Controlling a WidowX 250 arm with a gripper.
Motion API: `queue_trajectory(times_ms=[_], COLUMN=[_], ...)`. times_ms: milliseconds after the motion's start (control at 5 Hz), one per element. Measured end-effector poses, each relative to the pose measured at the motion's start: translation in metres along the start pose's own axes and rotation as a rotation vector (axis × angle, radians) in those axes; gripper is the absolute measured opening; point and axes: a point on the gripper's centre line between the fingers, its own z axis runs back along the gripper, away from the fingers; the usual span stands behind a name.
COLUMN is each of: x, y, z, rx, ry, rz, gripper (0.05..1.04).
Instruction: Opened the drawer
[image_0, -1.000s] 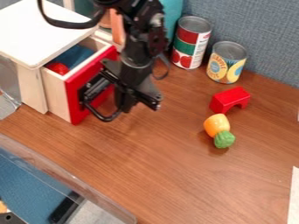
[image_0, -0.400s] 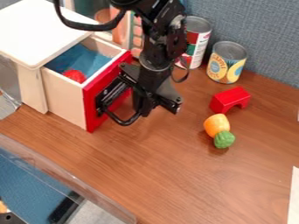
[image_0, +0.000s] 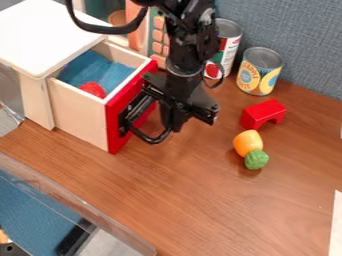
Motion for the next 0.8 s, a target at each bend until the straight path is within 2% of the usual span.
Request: queue_trajectory(times_ms=[400,800], x=[-0.01,-0.013], y=[-0.005,-0.023], z=[-0.005,-0.004], rx=[-0.035,-0.062], ry=[0.02,0.026], rz=[0.067,0.055], gripper=[0.095,0.095])
